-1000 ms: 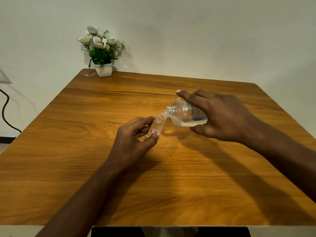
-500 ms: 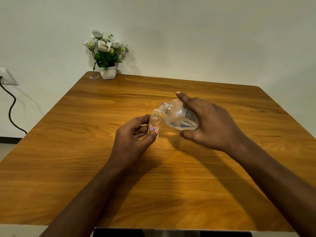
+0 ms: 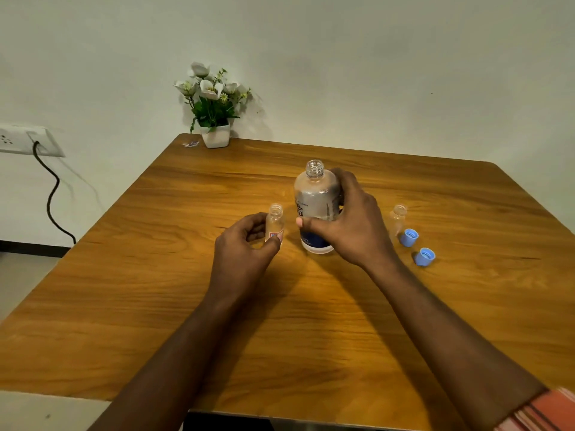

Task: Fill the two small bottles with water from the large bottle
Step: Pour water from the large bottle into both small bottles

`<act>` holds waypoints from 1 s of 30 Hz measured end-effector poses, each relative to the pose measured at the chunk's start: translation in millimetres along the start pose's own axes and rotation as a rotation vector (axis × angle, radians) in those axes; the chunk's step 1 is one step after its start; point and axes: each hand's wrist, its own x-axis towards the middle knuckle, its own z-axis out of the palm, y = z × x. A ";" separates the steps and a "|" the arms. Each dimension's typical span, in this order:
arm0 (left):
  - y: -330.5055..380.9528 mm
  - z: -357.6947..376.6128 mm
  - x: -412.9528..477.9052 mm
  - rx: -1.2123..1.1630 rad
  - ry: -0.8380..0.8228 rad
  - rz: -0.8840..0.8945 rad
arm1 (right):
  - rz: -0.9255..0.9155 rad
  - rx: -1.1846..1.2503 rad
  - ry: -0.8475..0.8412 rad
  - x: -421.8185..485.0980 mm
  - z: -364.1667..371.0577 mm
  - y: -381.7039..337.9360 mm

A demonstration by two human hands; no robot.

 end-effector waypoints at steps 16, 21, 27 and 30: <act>-1.6 -1.3 2.4 0.145 0.030 -0.027 | 0.047 0.106 0.059 -3.1 16.9 2.3; -3.6 -2.2 2.6 0.181 0.024 -0.023 | 0.046 0.152 0.088 -5.5 19.0 4.8; 3.2 -2.5 -3.8 0.292 0.129 0.074 | 0.048 0.197 0.128 -12.2 18.0 7.1; 13.9 3.8 -11.2 0.275 0.229 0.219 | 0.056 0.203 0.151 -19.0 13.6 8.3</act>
